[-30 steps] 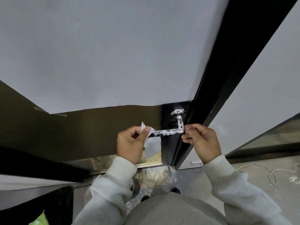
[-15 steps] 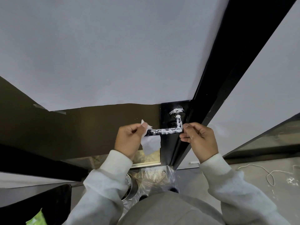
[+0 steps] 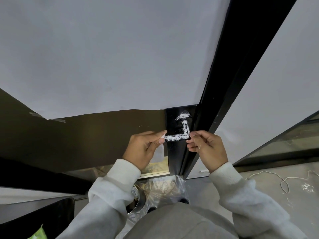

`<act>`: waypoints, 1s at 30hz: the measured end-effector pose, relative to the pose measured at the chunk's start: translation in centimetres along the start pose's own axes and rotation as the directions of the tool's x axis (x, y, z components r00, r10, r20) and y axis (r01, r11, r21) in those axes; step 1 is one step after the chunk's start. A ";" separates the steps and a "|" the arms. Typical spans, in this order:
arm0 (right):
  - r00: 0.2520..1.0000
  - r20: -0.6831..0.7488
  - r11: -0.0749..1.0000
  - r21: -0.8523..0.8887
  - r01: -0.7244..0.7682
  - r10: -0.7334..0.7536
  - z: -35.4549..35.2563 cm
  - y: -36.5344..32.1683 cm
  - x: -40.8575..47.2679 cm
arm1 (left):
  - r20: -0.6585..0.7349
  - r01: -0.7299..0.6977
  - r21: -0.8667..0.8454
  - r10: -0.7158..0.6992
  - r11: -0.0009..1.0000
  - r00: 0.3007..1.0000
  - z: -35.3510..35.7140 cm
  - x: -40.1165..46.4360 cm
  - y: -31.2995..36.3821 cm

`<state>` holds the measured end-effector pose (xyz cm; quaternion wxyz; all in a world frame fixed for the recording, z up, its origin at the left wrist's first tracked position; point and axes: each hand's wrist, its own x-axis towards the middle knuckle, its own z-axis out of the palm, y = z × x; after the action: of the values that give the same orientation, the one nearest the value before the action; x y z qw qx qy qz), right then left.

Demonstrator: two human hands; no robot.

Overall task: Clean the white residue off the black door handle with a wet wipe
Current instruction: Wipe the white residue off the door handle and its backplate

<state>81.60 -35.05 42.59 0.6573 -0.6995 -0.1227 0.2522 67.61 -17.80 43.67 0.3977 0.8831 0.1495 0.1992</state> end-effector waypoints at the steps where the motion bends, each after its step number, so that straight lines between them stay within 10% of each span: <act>1: 1.000 0.003 1.000 -0.002 -0.001 0.001 0.0 0.0 0.0 | -0.010 -0.025 0.057 0.026 0.998 1.000 0.1 0.0 0.0; 12: 1.000 0.003 1.000 0.008 -0.013 0.013 -0.6 0.1 -0.1 | -0.144 0.289 -0.427 -0.380 0.857 0.914 0.2 -0.7 -0.1; 30: 1.000 0.008 0.999 0.013 -0.029 0.029 -1.2 0.6 0.2 | -0.124 0.365 -0.446 -0.460 0.817 0.879 0.9 0.8 1.6</act>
<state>82.31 -36.01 42.01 0.6578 -0.6958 -0.1135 0.2651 68.89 -19.08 44.55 0.5877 0.6974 0.3372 0.2334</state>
